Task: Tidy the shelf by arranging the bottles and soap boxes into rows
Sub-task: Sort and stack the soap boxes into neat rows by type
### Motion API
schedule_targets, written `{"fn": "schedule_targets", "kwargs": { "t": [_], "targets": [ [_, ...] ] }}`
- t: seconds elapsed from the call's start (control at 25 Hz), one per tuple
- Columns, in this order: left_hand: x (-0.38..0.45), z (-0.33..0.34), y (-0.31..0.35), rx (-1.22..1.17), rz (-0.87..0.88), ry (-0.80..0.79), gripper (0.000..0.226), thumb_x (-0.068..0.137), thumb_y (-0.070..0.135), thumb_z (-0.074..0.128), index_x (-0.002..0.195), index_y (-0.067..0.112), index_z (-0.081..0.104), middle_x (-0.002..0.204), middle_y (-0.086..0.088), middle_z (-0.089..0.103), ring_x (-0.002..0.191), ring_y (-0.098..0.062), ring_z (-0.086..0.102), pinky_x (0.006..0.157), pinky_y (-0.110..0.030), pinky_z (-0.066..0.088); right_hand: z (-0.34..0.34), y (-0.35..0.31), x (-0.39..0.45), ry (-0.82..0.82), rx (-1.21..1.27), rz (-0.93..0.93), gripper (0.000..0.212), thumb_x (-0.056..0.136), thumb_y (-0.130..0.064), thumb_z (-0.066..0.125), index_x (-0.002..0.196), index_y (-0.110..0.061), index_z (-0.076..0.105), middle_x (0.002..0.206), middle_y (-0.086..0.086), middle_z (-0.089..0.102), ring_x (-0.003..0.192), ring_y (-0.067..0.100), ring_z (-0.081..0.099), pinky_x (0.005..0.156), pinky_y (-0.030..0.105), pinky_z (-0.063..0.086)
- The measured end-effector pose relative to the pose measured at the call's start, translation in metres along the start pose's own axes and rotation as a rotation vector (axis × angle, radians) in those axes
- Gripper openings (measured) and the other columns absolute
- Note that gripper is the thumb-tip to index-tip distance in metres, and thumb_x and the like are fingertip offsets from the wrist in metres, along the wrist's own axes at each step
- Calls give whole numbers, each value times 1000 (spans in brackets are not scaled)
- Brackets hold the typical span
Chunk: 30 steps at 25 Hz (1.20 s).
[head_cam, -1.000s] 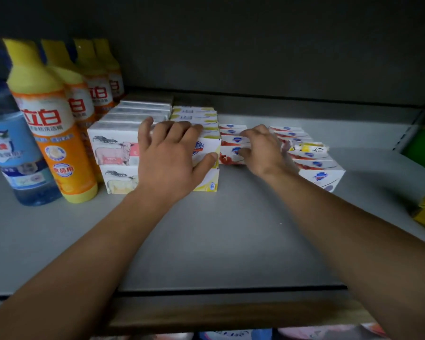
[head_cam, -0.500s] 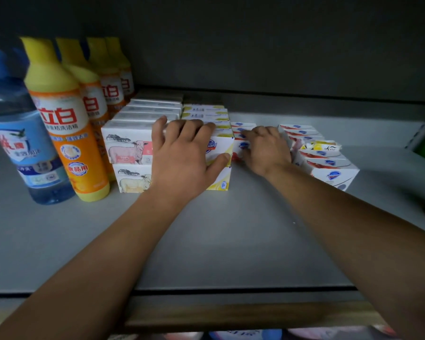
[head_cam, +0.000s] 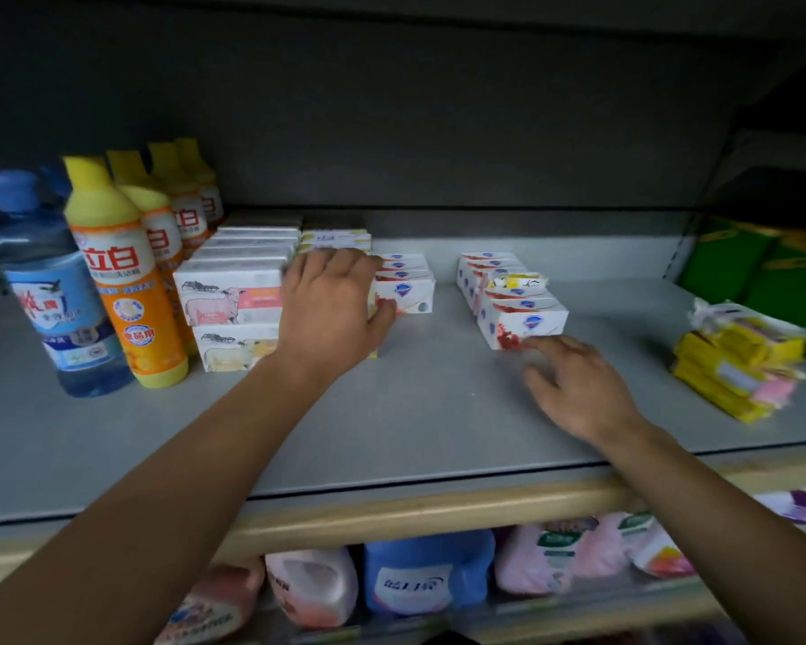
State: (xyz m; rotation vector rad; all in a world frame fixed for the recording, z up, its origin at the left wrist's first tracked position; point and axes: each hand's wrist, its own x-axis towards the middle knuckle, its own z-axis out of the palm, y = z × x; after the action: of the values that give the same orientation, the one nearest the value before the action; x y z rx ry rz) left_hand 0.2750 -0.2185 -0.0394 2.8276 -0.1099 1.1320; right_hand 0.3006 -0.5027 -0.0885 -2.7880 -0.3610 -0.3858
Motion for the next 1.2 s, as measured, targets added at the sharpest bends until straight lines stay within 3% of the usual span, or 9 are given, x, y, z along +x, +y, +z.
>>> {"fn": "schedule_targets", "kwargs": {
  "t": [0.12,0.36,0.64,0.8,1.0,1.16,1.2],
  "targets": [
    [-5,9,40,-190,60,-63,46,83,37,57,122,13,63,118,-9,65,109,-35,54,93,-42,46,3,28,-16,-109,-75,75,44,96,-43,47,133,-21,54,140,5,52,131,28,45,109,36,35],
    [13,66,93,-319,85,-207,51,84,35,64,130,15,57,129,-12,60,116,-34,55,98,-41,46,12,35,-18,-57,-66,81,47,94,-50,41,130,-23,55,138,2,50,129,27,43,108,34,33],
    [45,132,128,-136,73,-340,68,87,44,60,147,22,37,152,-6,34,131,-34,34,108,-44,35,16,39,-17,-42,-49,61,46,92,-51,40,127,-23,54,132,1,51,125,28,43,104,38,33],
    [43,131,134,-106,128,-236,59,88,34,60,143,19,44,148,-3,42,133,-28,33,111,-40,29,16,41,-17,-53,-47,57,45,92,-51,39,123,-23,55,129,0,50,123,27,42,102,39,32],
    [21,80,117,-444,93,-176,55,82,26,72,134,19,56,127,-7,60,114,-27,57,99,-37,45,13,41,-18,-77,-31,75,47,93,-51,39,131,-25,51,135,-1,48,127,26,39,104,38,30],
    [-13,47,63,-733,-97,-190,45,78,20,79,120,22,65,110,6,69,89,-2,66,84,-19,54,5,39,-14,-120,-58,122,53,91,-52,44,136,-27,49,140,0,47,131,29,39,107,37,31],
    [-21,44,50,-824,-173,-223,41,78,17,79,116,23,66,108,6,70,88,-2,67,85,-22,55,3,35,-12,-121,-36,123,54,89,-51,49,137,-27,48,140,0,47,131,28,40,107,36,32]
  ]
}}
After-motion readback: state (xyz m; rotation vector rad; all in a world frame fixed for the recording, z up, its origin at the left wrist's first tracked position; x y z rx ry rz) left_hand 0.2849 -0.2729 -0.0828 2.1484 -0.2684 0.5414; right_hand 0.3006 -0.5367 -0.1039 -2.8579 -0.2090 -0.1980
